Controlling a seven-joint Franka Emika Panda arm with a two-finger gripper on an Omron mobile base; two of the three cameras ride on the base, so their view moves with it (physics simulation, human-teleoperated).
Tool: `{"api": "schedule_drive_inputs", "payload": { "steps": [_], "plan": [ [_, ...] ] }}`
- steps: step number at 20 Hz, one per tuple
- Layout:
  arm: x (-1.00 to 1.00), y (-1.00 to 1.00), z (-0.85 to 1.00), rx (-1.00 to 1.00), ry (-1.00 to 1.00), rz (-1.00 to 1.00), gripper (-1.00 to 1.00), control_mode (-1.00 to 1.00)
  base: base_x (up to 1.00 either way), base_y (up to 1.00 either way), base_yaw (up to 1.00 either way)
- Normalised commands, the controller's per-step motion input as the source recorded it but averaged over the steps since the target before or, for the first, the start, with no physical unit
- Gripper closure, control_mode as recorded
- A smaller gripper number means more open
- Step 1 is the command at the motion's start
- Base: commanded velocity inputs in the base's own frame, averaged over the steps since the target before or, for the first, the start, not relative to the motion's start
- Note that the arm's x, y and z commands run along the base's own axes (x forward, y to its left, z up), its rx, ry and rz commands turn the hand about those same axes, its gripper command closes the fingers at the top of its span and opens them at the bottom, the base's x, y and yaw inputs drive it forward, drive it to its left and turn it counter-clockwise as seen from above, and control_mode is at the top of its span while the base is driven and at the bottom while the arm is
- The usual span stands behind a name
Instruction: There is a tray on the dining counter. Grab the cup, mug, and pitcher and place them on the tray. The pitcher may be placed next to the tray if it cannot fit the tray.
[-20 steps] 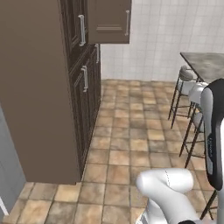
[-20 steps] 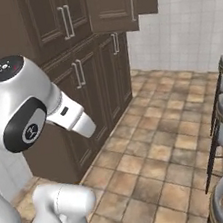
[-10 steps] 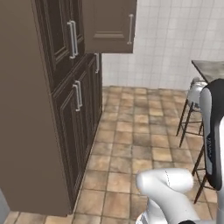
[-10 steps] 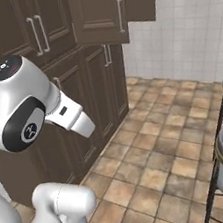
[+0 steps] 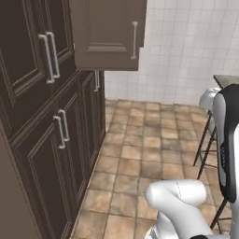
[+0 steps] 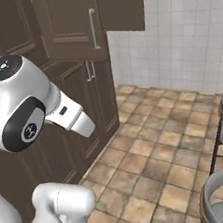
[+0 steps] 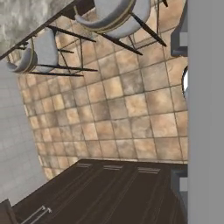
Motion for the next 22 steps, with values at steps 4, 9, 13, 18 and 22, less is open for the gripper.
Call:
{"api": "schedule_drive_inputs", "payload": {
  "steps": [4,9,13,18,22],
  "plan": [
    [0.0,0.0,0.0,0.0,0.0,0.0,-1.0,1.0,1.0,-0.54,0.06],
    [0.0,0.0,0.0,0.0,0.0,0.0,-1.0,1.0,1.0,-0.67,0.06],
    [0.0,0.0,0.0,0.0,0.0,0.0,-1.0,1.0,1.0,-0.65,0.05],
    [0.0,0.0,0.0,0.0,0.0,0.0,-1.0,1.0,1.0,-0.61,0.05],
    [0.0,0.0,0.0,0.0,0.0,0.0,-1.0,1.0,1.0,-0.45,0.06]
  ]
}}
